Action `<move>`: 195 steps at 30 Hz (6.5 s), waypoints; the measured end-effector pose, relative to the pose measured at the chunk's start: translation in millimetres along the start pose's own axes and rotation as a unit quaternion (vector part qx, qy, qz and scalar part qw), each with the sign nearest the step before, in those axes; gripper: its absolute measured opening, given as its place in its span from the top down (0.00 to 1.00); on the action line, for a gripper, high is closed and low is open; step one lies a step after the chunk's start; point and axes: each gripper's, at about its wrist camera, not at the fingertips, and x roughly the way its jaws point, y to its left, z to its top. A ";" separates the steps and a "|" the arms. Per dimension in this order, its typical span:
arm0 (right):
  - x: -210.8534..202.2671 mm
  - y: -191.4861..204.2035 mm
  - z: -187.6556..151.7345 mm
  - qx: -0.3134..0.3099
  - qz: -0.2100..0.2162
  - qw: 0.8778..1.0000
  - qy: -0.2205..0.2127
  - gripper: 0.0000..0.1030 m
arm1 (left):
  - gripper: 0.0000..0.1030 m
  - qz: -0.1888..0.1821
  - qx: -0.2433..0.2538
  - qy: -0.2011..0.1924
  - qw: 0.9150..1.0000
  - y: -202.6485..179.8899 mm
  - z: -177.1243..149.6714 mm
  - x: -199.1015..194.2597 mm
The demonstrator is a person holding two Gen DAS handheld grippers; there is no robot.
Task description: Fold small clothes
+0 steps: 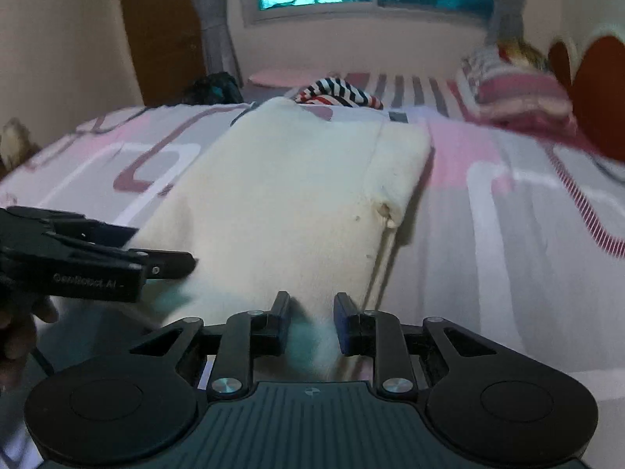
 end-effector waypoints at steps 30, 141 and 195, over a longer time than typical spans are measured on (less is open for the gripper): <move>0.1 -86.2 34.0 0.228 0.065 0.970 -0.056 0.38 | 0.15 -0.039 -0.108 -0.075 0.991 40.7 45.4 -0.1; 132.4 178.4 98.4 -0.029 0.067 0.997 -0.009 0.98 | 0.89 0.048 -0.078 -0.004 0.996 199.6 18.4 -46.0; -150.9 227.7 -37.6 0.010 0.081 0.996 -0.020 0.97 | 1.00 0.087 -0.064 -0.050 0.993 70.5 -141.9 -314.5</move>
